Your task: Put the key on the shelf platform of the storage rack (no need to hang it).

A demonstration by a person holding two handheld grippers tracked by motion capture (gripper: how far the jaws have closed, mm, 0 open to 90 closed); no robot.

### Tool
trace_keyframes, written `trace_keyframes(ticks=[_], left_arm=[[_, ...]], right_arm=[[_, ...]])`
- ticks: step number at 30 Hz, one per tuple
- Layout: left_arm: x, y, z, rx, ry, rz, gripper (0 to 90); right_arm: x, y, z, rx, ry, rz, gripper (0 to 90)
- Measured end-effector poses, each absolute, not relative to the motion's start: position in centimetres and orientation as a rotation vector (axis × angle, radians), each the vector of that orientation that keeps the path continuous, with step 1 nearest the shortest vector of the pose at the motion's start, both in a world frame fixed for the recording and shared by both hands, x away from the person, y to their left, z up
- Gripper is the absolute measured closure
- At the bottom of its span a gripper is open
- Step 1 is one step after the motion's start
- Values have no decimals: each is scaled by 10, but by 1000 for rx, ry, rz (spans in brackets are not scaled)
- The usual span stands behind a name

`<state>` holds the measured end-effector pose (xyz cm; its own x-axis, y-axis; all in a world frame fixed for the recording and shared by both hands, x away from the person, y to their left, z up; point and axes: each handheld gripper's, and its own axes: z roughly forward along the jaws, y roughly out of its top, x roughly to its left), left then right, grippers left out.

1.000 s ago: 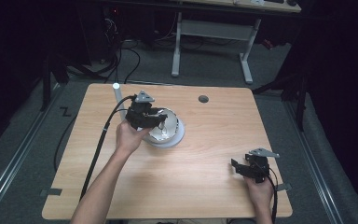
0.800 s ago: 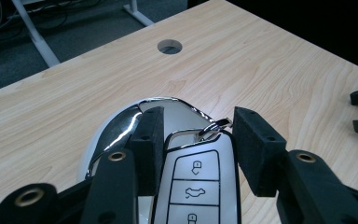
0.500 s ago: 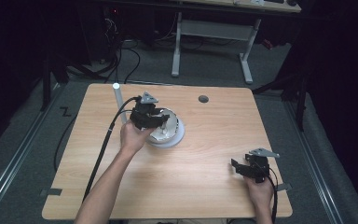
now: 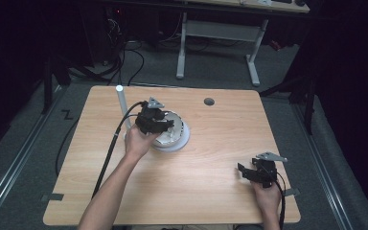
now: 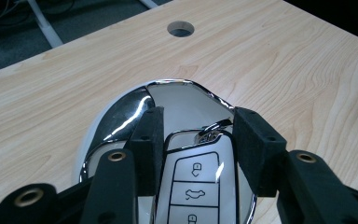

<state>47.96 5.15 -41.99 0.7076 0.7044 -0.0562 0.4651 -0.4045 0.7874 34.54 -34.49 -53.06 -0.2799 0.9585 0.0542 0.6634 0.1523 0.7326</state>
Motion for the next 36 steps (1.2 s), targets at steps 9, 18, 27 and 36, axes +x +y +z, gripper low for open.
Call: trace_keyframes(ticks=[9,18,27,36], left_arm=[[485,50,-434,2081,929,338,547],[485,54,-437,2061,941,344,544],[481,53,-436,2086,948,397,539],[478,61,-440,2084,979,434,531]], right_arm=[[345,-345,-531,1545,2009,927,300],[345,-345,-531,1544,2009,927,300],[345,-345,-531,1544,2010,926,300],[345,-345,-531,1544,2009,927,300]])
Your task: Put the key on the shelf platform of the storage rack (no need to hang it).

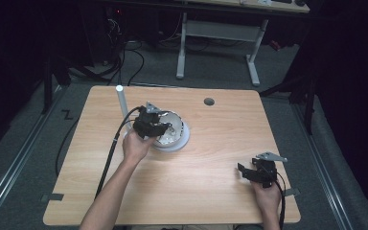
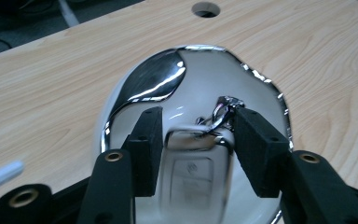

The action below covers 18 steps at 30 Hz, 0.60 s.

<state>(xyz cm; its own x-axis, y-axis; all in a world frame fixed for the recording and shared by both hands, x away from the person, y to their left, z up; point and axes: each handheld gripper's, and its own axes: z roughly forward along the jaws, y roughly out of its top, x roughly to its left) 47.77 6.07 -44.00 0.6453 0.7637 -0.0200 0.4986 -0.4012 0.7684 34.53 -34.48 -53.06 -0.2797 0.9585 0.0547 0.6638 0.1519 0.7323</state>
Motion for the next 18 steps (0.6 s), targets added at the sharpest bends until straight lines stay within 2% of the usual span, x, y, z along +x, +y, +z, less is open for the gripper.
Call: trace_keyframes(ticks=[18], left_arm=[[467,77,-446,2081,1009,401,451]], right_arm=[[345,-345,-530,1544,2011,923,300]])
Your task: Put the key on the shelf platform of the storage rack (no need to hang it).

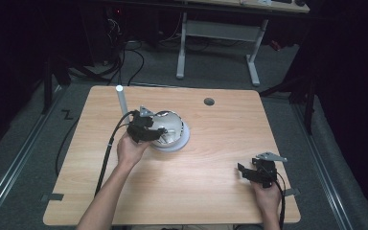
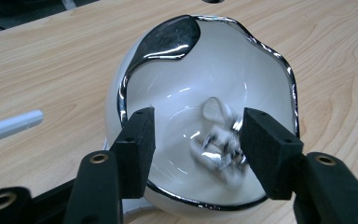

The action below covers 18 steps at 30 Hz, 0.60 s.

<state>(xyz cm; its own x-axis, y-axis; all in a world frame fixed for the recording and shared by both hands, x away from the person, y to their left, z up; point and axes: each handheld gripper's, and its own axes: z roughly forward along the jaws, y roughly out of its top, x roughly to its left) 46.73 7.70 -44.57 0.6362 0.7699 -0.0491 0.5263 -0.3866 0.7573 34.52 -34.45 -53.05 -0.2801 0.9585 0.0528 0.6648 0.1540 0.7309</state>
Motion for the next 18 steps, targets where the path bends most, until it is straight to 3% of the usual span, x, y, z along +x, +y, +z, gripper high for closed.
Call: trace_keyframes(ticks=[18], left_arm=[[451,88,-434,2060,975,436,377]], right_arm=[[345,-345,-530,1543,2012,922,300]])
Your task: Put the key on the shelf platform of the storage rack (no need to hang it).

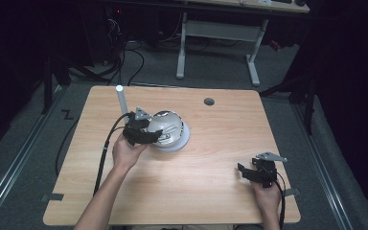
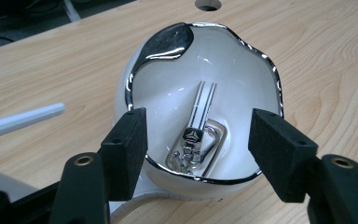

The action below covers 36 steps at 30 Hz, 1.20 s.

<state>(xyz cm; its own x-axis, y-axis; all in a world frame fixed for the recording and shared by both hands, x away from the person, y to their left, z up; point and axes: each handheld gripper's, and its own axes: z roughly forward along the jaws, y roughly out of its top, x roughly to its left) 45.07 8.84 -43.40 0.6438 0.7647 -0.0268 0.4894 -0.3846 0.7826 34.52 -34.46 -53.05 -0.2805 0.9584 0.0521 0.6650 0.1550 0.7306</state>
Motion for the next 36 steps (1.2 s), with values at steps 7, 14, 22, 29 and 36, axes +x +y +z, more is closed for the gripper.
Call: trace_keyframes(ticks=[7,14,22,29,36], left_arm=[[445,98,-428,2046,980,455,377],[442,109,-427,2017,1009,461,379],[437,121,-424,1979,1033,456,379],[433,128,-423,1966,1042,453,379],[428,132,-423,1974,1058,457,379]], right_arm=[[345,-344,-530,1544,2010,921,300],[345,-344,-530,1543,2011,921,300],[345,-344,-530,1544,2011,917,300],[345,-344,-530,1542,2011,917,300],[345,-344,-531,1539,2012,916,300]])
